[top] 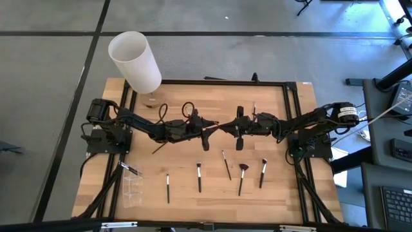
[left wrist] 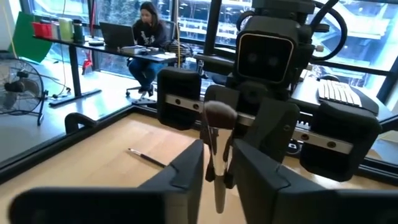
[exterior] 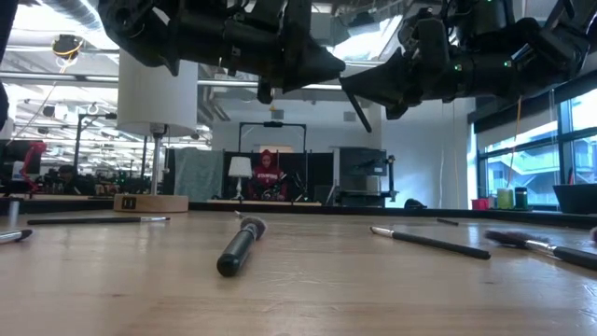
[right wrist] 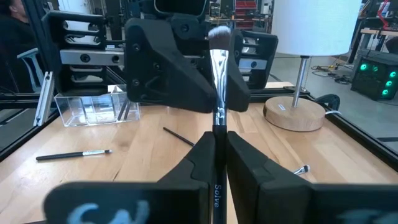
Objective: Put items in baskets/containers
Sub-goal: Put the eyeshadow brush into the transparent organizer
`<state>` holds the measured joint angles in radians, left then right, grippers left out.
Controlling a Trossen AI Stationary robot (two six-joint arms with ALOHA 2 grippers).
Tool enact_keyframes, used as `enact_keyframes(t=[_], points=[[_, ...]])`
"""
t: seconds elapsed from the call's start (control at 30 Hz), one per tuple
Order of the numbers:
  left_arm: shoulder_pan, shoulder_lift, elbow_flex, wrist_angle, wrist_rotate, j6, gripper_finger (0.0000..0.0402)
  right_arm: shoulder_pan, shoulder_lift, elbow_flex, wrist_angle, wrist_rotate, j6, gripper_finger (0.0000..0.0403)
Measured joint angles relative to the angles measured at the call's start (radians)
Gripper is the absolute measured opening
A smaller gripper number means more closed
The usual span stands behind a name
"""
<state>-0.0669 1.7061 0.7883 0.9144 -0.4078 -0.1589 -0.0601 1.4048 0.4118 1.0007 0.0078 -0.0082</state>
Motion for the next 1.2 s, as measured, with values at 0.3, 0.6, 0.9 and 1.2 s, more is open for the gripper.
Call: enact_keyframes(t=[0.3,0.6,0.9,1.2], points=[[0.000,-0.001,0.000,-0.021,-0.017,-0.070,0.0024,-0.001,0.000,0.000,-0.004,0.000,0.023,0.0034],[-0.019,-0.066,0.000,-0.168,-0.146,-0.101,0.0030,-0.002,0.000,0.001,-0.037,0.050,0.070,0.0080],[-0.186,-0.465,0.000,-0.965,-0.172,-0.591,0.0026,-0.005,0.000,0.001,-0.140,0.233,0.135,0.0123],[-0.434,-0.785,0.000,-1.464,0.072,-1.169,0.0026,-0.011,0.000,0.001,-0.139,0.235,0.185,0.0124]])
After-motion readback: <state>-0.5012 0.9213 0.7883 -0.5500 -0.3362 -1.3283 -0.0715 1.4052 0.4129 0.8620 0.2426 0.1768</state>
